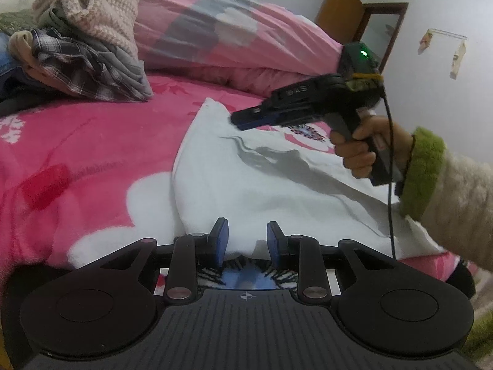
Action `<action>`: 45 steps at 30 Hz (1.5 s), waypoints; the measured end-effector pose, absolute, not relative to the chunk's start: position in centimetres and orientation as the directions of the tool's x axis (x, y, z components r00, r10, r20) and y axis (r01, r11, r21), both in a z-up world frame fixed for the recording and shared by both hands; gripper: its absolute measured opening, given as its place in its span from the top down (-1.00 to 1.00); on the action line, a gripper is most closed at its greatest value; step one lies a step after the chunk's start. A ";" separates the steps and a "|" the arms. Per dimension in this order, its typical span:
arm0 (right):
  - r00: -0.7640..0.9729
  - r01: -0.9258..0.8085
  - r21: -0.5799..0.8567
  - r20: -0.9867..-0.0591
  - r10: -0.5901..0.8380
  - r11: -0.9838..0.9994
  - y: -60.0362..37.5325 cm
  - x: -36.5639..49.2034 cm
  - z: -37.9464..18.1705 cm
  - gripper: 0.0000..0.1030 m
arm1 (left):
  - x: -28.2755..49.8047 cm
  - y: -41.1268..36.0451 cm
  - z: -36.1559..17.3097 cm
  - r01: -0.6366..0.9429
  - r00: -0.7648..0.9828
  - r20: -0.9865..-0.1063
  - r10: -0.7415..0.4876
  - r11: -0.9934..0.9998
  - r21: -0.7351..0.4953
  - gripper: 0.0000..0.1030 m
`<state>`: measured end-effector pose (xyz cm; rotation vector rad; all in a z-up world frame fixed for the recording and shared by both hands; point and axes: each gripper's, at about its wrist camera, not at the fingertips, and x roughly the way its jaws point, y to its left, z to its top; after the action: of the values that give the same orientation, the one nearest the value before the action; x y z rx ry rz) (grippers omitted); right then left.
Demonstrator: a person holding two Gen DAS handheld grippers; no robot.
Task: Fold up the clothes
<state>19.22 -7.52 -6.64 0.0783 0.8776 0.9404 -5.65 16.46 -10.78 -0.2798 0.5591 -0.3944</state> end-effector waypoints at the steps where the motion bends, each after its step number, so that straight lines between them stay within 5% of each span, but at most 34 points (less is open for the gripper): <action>1: 0.255 -0.689 0.405 -0.640 0.725 0.600 -6.4 19.1 -6.7 0.62 | -5.6 16.6 -10.8 0.289 0.773 -0.456 -0.442 0.884 -0.367 0.47; 4: 0.260 -0.617 0.430 -0.678 0.687 0.659 -4.8 21.3 -8.2 0.65 | -5.6 17.1 -10.8 0.284 0.772 -0.451 -0.449 0.877 -0.387 0.47; 9: 0.446 -0.362 0.577 -0.583 0.679 0.732 -7.7 24.8 -8.4 0.62 | -6.9 18.6 -10.7 0.242 0.779 -0.446 -0.441 0.867 -0.435 0.47; 24: 0.139 -0.564 0.676 -0.489 0.861 0.475 -14.5 8.5 -4.1 0.61 | -6.5 21.9 -11.8 0.198 0.780 -0.428 -0.456 0.829 -0.523 0.48; 31: 0.211 -0.919 0.122 -0.654 0.727 0.376 -6.5 -2.2 -3.7 0.61 | -7.8 21.1 -11.1 0.206 0.795 -0.480 -0.371 0.909 -0.362 0.48; 36: 0.319 -0.947 -0.206 -0.693 0.647 0.246 -2.3 -6.3 -5.8 0.61 | -8.3 19.7 -11.0 0.258 0.804 -0.473 -0.359 0.929 -0.267 0.48; 40: 0.414 -0.908 -0.363 -0.703 0.579 0.209 -1.2 -7.4 -7.6 0.61 | -7.7 18.4 -11.6 0.314 0.799 -0.489 -0.351 0.936 -0.159 0.48; 45: 0.437 -0.899 -0.361 -0.701 0.563 0.248 -1.2 -6.7 -8.0 0.79 | -7.2 16.2 -12.2 0.392 0.806 -0.495 -0.324 0.919 0.037 0.51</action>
<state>-6.65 -1.17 -8.01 -0.8256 0.4825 1.0499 -7.22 16.18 -12.15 0.1406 0.5039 -0.3848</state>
